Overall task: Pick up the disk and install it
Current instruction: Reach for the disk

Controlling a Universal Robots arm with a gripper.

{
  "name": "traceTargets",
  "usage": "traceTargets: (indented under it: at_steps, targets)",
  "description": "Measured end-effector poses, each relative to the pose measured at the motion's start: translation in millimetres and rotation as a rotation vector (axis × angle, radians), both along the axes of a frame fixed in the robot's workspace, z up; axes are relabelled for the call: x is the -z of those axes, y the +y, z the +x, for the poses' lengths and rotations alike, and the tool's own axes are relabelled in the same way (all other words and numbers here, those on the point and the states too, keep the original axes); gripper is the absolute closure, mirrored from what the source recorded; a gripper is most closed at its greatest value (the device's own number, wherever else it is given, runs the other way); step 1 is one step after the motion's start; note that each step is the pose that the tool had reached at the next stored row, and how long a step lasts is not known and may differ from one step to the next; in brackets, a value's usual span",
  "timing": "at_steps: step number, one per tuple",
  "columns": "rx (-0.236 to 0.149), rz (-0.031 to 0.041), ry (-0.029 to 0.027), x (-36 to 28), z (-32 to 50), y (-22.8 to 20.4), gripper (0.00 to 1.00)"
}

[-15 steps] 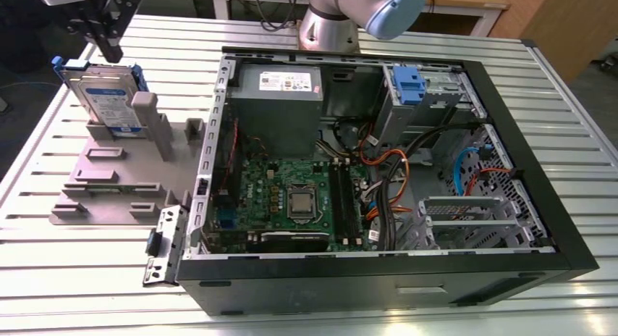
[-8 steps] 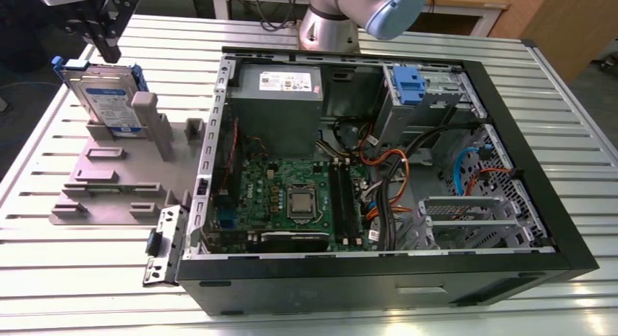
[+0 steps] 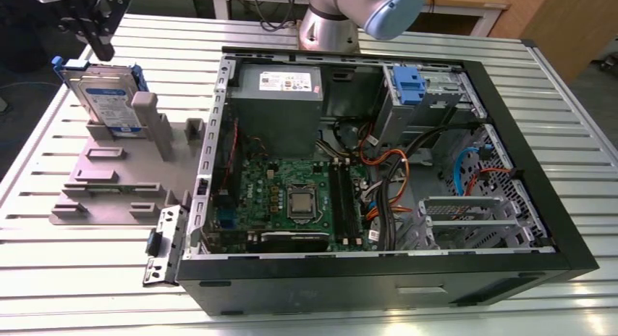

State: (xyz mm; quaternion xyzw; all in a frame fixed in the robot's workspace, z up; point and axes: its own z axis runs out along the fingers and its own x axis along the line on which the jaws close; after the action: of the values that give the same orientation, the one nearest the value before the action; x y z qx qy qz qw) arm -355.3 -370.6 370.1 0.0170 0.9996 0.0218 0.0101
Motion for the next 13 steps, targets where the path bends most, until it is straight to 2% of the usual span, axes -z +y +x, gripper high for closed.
traceTargets:
  at_steps: [6,13]
  targets:
    - [-0.005,0.0000,0.0000,0.6,-7.7,4.3,0.89]
    - [-0.007,0.0000,0.0000,1.4,-18.7,6.8,0.89]
